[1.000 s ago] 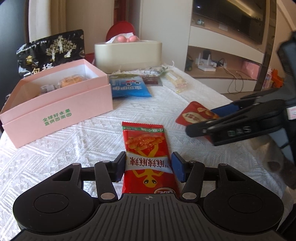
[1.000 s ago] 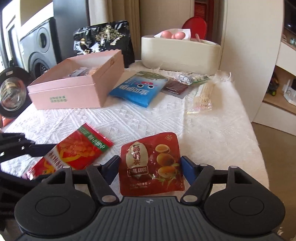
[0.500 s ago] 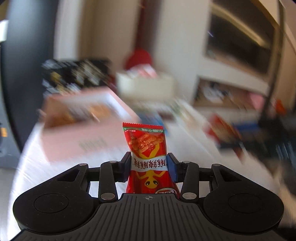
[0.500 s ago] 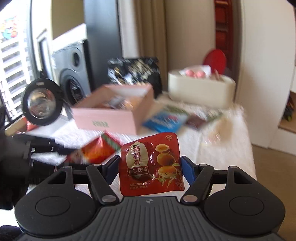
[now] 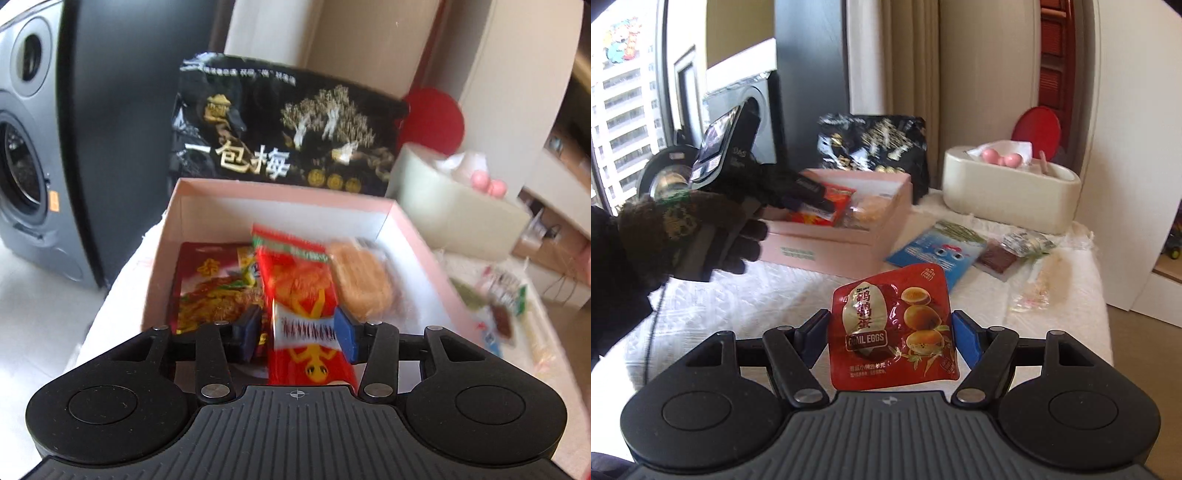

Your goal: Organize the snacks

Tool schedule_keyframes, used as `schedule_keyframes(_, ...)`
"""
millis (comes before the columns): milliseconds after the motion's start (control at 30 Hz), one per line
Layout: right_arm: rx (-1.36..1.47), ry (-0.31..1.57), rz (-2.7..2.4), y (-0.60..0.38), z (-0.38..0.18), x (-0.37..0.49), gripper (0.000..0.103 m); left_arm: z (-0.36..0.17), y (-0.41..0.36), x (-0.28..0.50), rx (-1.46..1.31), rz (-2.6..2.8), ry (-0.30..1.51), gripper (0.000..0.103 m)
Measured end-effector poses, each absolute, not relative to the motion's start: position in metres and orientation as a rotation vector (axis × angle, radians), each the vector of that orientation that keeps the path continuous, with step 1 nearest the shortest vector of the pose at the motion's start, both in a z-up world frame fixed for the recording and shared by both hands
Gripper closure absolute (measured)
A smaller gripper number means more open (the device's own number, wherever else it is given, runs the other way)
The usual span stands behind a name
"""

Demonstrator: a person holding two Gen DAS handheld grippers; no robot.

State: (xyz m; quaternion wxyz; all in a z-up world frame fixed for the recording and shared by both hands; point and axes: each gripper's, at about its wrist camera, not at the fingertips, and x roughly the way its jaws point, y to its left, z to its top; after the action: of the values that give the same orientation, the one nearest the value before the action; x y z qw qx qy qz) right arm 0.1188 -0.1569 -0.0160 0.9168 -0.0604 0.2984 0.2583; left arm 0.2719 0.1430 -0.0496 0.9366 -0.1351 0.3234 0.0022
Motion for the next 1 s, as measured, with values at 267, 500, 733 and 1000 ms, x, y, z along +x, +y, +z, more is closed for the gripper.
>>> schedule_keyframes(267, -0.200, 0.517, 0.553, -0.122, 0.009, 0.165, 0.032, -0.013, 0.163, 0.185, -0.397, -0.035, 0.451, 0.055)
schedule_keyframes(500, 0.029, 0.637, 0.751, -0.049, 0.041, 0.276, 0.031, -0.039, 0.115, 0.135, -0.287, -0.165, 0.578, 0.055)
schedule_keyframes(733, 0.040, 0.748, 0.747, -0.041, 0.019, 0.306, 0.029, -0.087, 0.096, 0.145, -0.259, -0.186, 0.751, 0.058)
schedule_keyframes(1000, 0.179, 0.778, 0.757, -0.075, 0.011, 0.322, 0.021, -0.069, 0.075, 0.159, -0.273, -0.252, 0.661, 0.058)
